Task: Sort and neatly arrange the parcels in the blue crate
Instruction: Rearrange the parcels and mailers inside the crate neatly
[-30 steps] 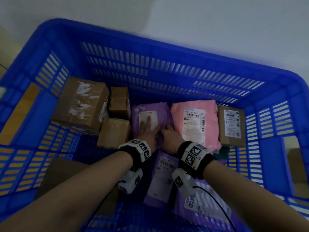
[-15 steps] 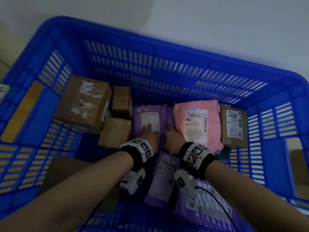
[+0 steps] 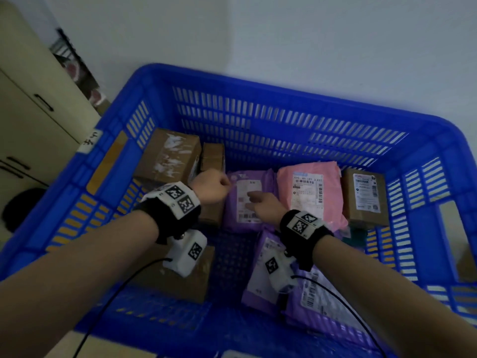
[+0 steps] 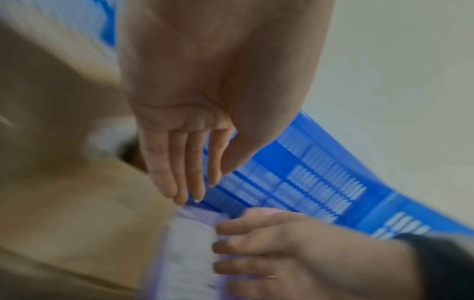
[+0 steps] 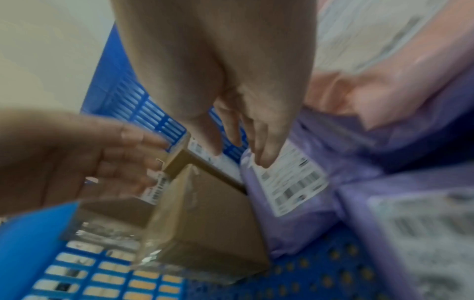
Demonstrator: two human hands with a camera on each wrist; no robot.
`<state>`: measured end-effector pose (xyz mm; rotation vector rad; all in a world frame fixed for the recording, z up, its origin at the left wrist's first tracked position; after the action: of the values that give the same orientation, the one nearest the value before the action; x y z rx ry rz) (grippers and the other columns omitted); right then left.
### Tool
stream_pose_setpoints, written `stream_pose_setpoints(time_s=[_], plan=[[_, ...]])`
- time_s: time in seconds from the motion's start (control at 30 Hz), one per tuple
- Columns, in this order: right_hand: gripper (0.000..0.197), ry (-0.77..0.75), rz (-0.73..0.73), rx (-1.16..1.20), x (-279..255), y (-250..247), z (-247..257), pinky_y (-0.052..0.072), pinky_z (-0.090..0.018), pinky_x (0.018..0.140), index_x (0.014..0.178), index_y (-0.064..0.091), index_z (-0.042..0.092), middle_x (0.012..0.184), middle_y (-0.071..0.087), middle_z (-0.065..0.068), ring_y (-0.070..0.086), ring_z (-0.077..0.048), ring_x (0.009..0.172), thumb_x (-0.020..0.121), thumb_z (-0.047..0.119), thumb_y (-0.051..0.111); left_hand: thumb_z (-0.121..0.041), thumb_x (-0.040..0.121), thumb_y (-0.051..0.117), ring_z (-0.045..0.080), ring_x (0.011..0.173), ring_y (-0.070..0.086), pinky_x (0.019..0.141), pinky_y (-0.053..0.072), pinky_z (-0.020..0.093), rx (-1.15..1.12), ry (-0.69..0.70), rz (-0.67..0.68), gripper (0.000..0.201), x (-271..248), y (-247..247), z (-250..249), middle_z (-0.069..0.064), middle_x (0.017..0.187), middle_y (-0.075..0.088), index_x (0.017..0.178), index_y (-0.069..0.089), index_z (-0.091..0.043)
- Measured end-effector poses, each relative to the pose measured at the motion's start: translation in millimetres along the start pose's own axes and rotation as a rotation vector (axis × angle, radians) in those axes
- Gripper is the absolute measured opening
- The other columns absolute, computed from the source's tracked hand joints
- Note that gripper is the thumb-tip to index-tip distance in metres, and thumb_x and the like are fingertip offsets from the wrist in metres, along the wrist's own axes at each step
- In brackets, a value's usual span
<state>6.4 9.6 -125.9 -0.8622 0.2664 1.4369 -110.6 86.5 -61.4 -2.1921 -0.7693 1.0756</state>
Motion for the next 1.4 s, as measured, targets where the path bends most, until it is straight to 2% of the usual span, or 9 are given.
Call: stream_pose_setpoints(time_s=[0.23,0.47,0.6,0.77,0.93,1.03,1.13,1.3,1.4], plan=[[0.055,-0.018,0.029,0.171,-2,40,20,0.045,-0.032,0.09,0.138,0.041,0.001,0.13,0.054,-0.015,0.056,-0.024,0.105,0.091,0.019,0.061,-0.022,0.096,0.044,0.039,0.098,0.061,0.064,0.039,0.036,0.194,-0.216,-0.014,0.038,-28,-16,41,0.031,0.11,0.06,0.103,0.062,0.011],[0.048,-0.008,0.04,0.109,-6,55,31,0.048,-0.047,0.099,0.133,0.046,0.011,0.129,0.057,-0.015,0.056,-0.031,0.116,0.09,0.024,0.061,-0.015,0.096,0.045,0.028,0.093,0.062,0.066,0.041,0.031,0.227,-0.369,0.157,0.023,-34,-1,58,0.017,0.099,0.061,0.105,0.061,-0.001],[0.058,0.013,0.058,0.197,-3,59,32,0.05,-0.046,0.097,0.142,0.035,0.019,0.134,0.054,-0.014,0.055,-0.033,0.118,0.09,0.014,0.06,-0.014,0.098,0.043,0.038,0.116,0.051,0.104,0.04,0.045,0.106,-0.447,0.192,0.031,-31,6,72,0.026,0.119,0.056,0.113,0.059,0.008],[0.067,0.114,0.137,0.488,-1,64,27,0.049,-0.047,0.098,0.142,0.033,0.032,0.137,0.05,-0.008,0.05,-0.032,0.125,0.089,-0.002,0.055,-0.007,0.093,0.045,0.042,0.112,0.057,0.07,0.046,0.037,-0.217,-0.493,0.126,0.017,-32,1,83,0.028,0.106,0.055,0.095,0.058,0.005],[0.055,0.068,0.179,0.528,-11,52,28,0.052,-0.047,0.092,0.133,0.045,0.024,0.094,0.063,-0.005,0.065,-0.016,0.074,0.088,-0.005,0.053,-0.015,0.094,0.051,0.03,0.109,0.058,0.081,0.054,0.037,-0.511,-0.504,0.027,0.023,-40,-4,73,0.014,0.115,0.059,0.113,0.054,-0.002],[0.048,0.035,0.216,0.536,-26,36,30,0.055,-0.044,0.087,0.129,0.048,0.022,0.113,0.064,-0.012,0.064,-0.029,0.098,0.088,-0.001,0.056,-0.016,0.093,0.055,0.027,0.1,0.063,0.074,0.055,0.034,-0.575,-0.466,0.039,0.026,-49,-9,63,0.014,0.114,0.064,0.115,0.058,-0.003],[0.048,-0.019,0.24,0.565,-42,20,37,0.058,-0.038,0.078,0.132,0.049,0.025,0.11,0.066,-0.01,0.066,-0.026,0.09,0.091,0.002,0.054,-0.02,0.094,0.054,0.02,0.079,0.063,0.063,0.054,0.028,-0.629,-0.421,0.011,0.018,-62,-17,44,0.013,0.097,0.065,0.103,0.059,-0.004],[0.054,-0.156,0.298,0.482,-75,0,59,0.055,-0.034,0.083,0.134,0.042,0.037,0.126,0.059,-0.007,0.062,-0.026,0.105,0.093,0.003,0.054,-0.048,0.092,0.049,0.036,0.12,0.053,0.092,0.048,0.041,-0.753,-0.386,0.008,0.063,-70,-19,26,0.019,0.138,0.048,0.143,0.034,-0.013],[0.056,-0.28,0.267,0.415,-90,-12,68,0.051,-0.026,0.085,0.134,0.04,0.038,0.124,0.053,0.007,0.054,-0.015,0.111,0.094,0.002,0.052,-0.061,0.085,0.05,0.039,0.117,0.054,0.095,0.048,0.047,-0.916,-0.373,0.0,0.072,-66,-22,24,0.018,0.134,0.049,0.141,0.036,-0.018]])
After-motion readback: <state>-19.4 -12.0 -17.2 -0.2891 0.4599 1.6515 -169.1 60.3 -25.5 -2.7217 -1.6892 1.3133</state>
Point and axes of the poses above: each hand's wrist, its own x-axis towards the middle knuckle, its own y-axis out of the palm, z = x × y, the point moved 6 cm from there along x, towards the middle knuckle
